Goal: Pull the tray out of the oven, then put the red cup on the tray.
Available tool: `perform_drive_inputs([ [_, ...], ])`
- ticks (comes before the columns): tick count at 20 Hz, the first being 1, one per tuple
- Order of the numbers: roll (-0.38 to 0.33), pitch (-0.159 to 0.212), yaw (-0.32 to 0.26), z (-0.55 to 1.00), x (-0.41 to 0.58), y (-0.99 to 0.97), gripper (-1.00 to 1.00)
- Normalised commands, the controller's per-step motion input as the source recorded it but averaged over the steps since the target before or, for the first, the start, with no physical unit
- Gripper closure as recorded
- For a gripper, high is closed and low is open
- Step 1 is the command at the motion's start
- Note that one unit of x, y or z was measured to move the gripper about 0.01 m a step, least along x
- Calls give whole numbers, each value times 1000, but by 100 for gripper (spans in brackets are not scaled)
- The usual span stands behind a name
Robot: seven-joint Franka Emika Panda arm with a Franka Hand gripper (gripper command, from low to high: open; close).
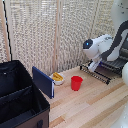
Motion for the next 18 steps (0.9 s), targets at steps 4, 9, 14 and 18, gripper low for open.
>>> perform_drive_inputs([
  [4, 80, 70, 1, 138, 42, 159, -100],
  [9, 93, -2, -67, 532, 23, 216, -100],
  [14, 115, -45, -180, 692, 6, 275, -100],
  [18, 134, -49, -219, 661, 0, 279, -100],
])
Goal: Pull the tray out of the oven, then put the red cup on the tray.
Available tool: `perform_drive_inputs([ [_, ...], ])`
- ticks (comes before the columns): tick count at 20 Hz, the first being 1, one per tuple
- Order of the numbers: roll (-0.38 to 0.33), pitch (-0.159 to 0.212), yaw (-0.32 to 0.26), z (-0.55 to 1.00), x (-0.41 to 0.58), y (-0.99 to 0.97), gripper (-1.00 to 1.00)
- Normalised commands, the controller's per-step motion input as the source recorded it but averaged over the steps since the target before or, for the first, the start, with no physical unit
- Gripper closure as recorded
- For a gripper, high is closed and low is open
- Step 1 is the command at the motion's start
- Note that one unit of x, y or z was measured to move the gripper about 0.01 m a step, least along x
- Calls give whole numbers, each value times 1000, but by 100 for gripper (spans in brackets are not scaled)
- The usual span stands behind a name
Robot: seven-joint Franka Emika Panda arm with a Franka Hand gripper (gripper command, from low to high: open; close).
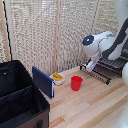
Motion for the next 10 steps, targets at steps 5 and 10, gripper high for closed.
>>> perform_drive_inputs([
  [5, 201, -24, -258, 468, 0, 206, -100],
  [10, 230, -1, -240, 395, 0, 223, -100],
])
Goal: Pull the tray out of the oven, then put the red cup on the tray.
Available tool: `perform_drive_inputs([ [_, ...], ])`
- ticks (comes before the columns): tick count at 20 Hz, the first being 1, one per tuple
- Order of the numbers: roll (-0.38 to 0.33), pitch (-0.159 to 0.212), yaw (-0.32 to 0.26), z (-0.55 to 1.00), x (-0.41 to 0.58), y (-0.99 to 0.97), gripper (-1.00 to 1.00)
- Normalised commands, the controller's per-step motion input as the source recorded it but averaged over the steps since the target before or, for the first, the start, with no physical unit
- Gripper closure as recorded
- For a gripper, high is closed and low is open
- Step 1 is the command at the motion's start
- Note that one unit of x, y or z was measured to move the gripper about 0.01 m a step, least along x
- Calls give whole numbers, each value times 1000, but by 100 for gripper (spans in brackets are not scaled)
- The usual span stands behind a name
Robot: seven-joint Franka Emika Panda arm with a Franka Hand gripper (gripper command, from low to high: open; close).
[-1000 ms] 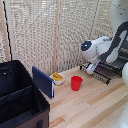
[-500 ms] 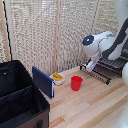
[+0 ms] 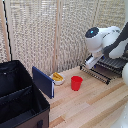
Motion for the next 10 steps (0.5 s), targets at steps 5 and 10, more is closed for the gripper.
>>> perform_drive_inputs([
  [5, 230, 0, -199, 393, 57, 290, -100],
  [10, 214, 0, -151, 398, 270, 377, -100],
])
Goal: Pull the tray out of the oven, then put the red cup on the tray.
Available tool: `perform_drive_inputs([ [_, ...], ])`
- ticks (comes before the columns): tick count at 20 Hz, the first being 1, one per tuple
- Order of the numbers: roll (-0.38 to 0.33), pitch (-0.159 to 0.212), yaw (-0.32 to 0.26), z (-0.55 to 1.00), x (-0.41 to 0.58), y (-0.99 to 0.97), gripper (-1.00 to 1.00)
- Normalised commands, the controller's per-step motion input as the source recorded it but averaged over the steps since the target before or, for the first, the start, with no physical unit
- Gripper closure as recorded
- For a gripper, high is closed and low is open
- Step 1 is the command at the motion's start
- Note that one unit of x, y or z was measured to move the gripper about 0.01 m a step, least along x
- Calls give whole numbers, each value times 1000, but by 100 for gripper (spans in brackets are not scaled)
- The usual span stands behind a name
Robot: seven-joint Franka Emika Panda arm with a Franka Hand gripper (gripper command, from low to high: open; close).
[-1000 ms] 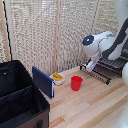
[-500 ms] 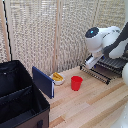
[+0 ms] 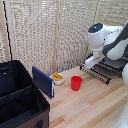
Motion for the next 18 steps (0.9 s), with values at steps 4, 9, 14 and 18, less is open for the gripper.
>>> perform_drive_inputs([
  [4, 193, 27, -66, 404, 603, 467, -100],
  [9, 194, 94, -20, 390, 756, 395, -100],
  [14, 247, 175, -49, 210, 594, 233, -100],
  [18, 257, 215, -144, 44, 443, 1, -100],
])
